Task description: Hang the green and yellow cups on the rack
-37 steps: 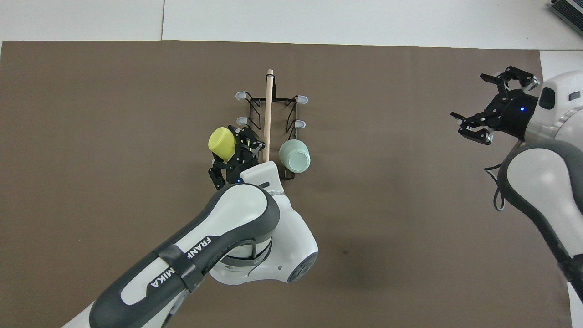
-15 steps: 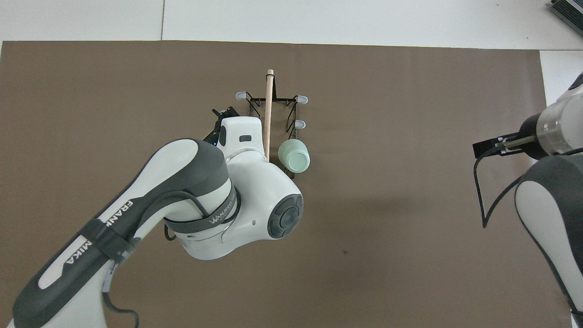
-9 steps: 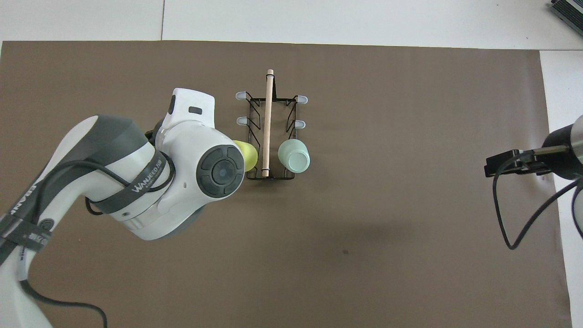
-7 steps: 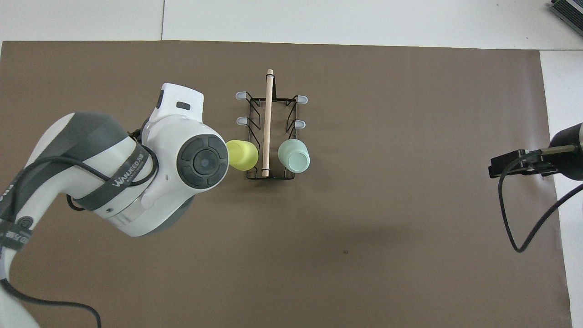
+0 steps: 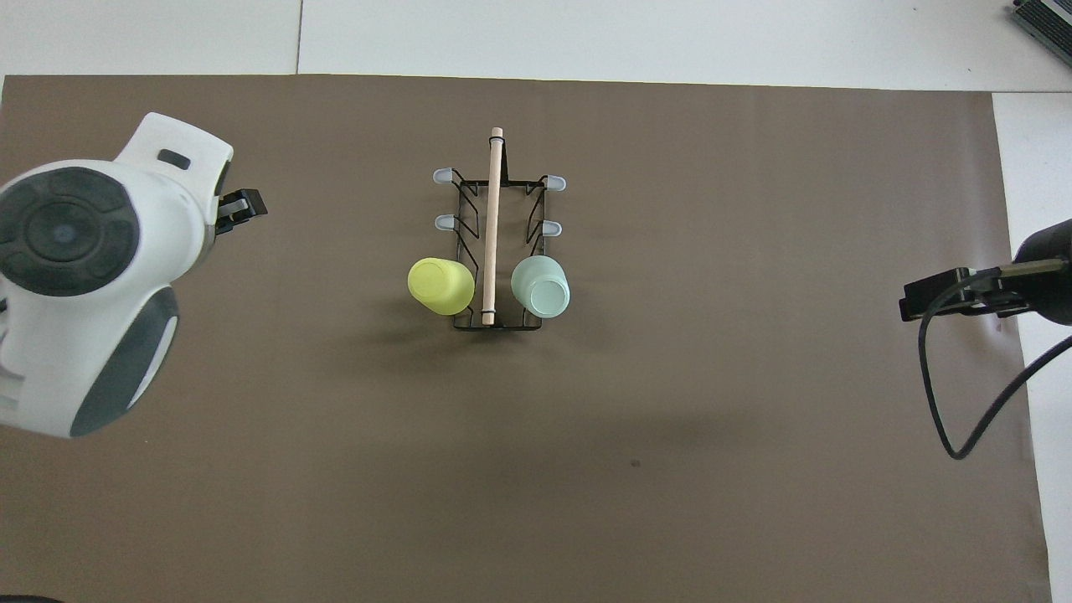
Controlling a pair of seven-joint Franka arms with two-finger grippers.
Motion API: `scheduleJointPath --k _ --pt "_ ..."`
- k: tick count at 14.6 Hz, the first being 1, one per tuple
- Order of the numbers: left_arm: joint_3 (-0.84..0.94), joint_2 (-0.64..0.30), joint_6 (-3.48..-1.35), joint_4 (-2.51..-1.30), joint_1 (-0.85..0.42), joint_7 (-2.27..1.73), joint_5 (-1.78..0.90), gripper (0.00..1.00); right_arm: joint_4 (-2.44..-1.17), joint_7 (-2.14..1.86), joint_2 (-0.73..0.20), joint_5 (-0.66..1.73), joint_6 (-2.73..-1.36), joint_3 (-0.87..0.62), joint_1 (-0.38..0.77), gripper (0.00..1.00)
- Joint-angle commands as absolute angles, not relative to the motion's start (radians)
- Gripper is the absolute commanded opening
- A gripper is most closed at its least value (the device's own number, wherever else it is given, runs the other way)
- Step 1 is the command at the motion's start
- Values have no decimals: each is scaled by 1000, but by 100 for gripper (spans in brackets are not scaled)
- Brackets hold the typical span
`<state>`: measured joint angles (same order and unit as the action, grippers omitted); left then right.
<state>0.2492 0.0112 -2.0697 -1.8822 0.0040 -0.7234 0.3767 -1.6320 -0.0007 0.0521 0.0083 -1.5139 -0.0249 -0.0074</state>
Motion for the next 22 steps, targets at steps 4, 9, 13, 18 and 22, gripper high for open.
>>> scheduleJointPath --k 4,9,13,18,22 --pt "22 84 -2028 -1904 -47 -278 80 100 -1614 8 41 15 -1493 -31 -20 100" --pt "-92 54 -1855 -1778 -67 -17 -46 100 -1614 6 43 11 -1479 -31 -25 100" --pt "-95 8 -1712 -1639 -61 24 -49 100 -1614 5 41 12 -1479 64 64 100" --pt "-95 -15 -1583 -1542 -72 34 -46 100 -1615 6 43 12 -1479 103 86 100" --pt "-92 -18 -1537 -1505 -84 34 -34 100 -1617 6 44 18 -1480 103 91 100"
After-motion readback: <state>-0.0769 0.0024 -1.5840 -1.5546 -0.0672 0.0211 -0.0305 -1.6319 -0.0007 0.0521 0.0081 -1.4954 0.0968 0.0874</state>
